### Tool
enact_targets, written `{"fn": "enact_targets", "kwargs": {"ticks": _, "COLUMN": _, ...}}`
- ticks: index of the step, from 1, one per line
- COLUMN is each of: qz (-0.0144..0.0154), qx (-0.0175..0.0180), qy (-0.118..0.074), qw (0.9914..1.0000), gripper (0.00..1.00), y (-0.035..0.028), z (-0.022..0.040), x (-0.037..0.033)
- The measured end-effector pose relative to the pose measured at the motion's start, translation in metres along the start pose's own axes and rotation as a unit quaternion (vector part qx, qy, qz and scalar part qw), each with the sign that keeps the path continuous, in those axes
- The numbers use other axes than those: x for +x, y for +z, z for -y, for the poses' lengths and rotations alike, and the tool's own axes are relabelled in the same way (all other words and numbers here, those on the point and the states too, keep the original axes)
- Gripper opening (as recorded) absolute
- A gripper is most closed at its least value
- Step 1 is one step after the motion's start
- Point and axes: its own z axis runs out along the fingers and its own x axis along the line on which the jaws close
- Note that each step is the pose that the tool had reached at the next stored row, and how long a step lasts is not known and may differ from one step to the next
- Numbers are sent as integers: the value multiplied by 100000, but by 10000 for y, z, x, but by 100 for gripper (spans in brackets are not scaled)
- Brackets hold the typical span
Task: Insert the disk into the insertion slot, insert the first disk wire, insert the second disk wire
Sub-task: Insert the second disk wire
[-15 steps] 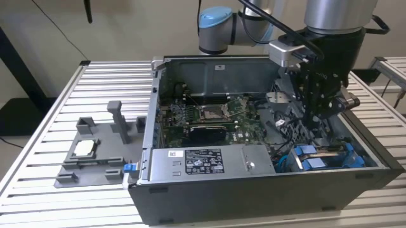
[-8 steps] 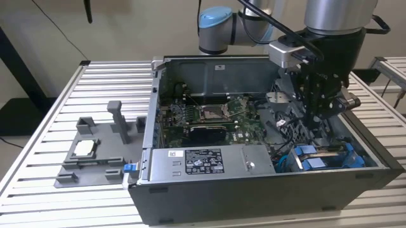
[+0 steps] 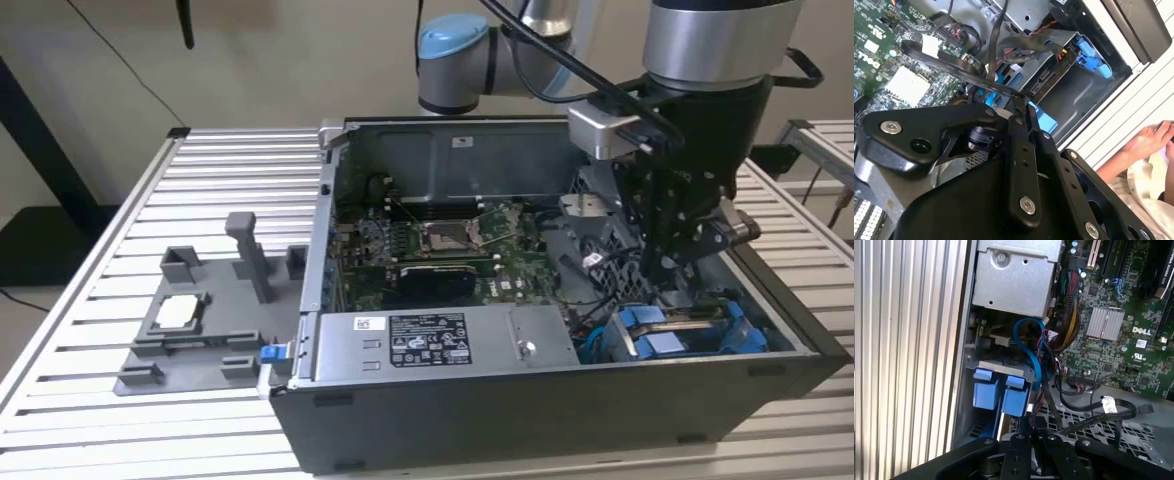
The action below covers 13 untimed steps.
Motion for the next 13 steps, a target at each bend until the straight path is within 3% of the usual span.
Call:
{"fn": "enact_targets", "kwargs": {"ticks": 6, "qz": 853, "qx": -264, "qy": 80, "qw": 99996, "gripper": 16, "y": 41, "z": 26, "x": 100}}
{"fn": "enact_targets", "kwargs": {"ticks": 13, "qz": 926, "qx": -390, "qy": 69, "qw": 99995, "gripper": 16, "y": 44, "z": 39, "x": 108}}
